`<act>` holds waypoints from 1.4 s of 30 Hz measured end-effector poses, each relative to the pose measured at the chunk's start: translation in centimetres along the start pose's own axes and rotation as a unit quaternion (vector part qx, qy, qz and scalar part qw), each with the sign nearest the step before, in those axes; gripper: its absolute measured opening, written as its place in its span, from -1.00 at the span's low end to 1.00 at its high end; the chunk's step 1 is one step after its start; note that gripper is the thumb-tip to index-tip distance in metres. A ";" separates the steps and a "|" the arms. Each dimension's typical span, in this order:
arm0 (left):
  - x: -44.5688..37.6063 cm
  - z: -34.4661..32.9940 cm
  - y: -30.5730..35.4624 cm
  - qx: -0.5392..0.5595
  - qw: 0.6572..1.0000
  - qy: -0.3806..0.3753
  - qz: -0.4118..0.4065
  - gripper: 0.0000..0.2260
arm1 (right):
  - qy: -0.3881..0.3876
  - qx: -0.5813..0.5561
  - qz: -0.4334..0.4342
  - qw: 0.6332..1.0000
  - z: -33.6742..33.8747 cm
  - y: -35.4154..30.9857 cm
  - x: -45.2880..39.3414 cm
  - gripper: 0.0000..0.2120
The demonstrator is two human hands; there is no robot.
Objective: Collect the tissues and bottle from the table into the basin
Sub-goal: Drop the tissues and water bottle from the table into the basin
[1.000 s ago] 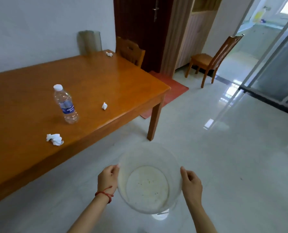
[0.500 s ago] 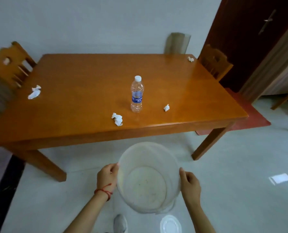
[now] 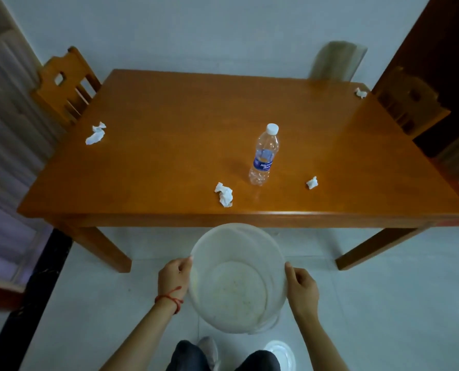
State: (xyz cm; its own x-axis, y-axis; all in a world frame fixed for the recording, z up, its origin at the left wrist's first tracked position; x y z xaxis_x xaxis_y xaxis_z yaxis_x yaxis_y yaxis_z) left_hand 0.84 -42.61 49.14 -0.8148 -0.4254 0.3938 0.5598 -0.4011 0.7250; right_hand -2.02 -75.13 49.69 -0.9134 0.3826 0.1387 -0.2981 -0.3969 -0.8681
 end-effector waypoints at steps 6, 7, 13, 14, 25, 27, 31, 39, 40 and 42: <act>-1.1 -1.0 -0.3 -0.013 1.000 0.008 0.024 -0.62 | -0.032 0.018 -0.008 0.999 -1.0 0.7 -2.2 -0.73; -1.2 -1.3 -0.5 -0.011 0.999 0.008 0.030 -0.64 | -0.040 0.023 -0.007 0.999 -1.2 0.8 -2.6 -0.72; -1.3 -1.9 -0.9 -0.008 0.998 0.026 0.051 -0.62 | -0.097 0.053 0.017 0.994 -2.2 0.7 -4.9 -0.73; -1.3 -2.0 -0.9 -0.011 0.998 0.029 0.054 -0.62 | -0.110 0.058 0.021 0.992 -2.5 0.6 -5.3 -0.72; -2.4 -1.5 -2.0 0.007 0.993 0.067 0.092 -0.72 | -0.168 0.165 0.178 0.956 -8.2 -6.7 -13.2 -0.71; -2.5 -1.4 -2.3 0.010 0.993 0.073 0.097 -0.72 | -0.180 0.158 0.199 0.950 -10.1 -8.7 -14.5 -0.67; -3.0 -1.1 -2.9 0.011 0.989 0.091 0.113 -0.67 | -0.216 0.190 0.235 0.928 -14.0 -10.6 -17.2 -0.63; -3.6 -0.2 -2.5 0.014 0.986 0.123 0.114 -0.58 | -0.283 0.244 0.326 0.868 -20.2 -11.9 -18.6 -0.54; -3.6 -0.2 -2.5 0.014 0.985 0.125 0.115 -0.58 | -0.294 0.248 0.340 0.858 -20.9 -11.9 -18.5 -0.53; -3.6 -0.2 -2.4 0.014 0.985 0.128 0.117 -0.58 | -0.314 0.271 0.364 0.834 -22.0 -11.9 -18.1 -0.53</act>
State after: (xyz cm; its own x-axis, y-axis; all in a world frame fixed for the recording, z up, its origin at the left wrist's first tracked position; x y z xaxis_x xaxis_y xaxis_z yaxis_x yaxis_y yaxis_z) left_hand 2.40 -40.26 45.87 -0.5973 -0.6953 0.3998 0.7208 -0.2466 0.6478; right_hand 24.14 -58.99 47.00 -0.8211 -0.5695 0.0389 0.4730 -0.7170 -0.5120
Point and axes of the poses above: each hand's wrist, its own x-axis away from the middle knuckle, its own z-axis out of the back of the hand, y = z × x, the point moved 9 cm from there along -x, towards the middle knuckle, and after that the axes turned 11 degrees about z, right-handed, at the moved point
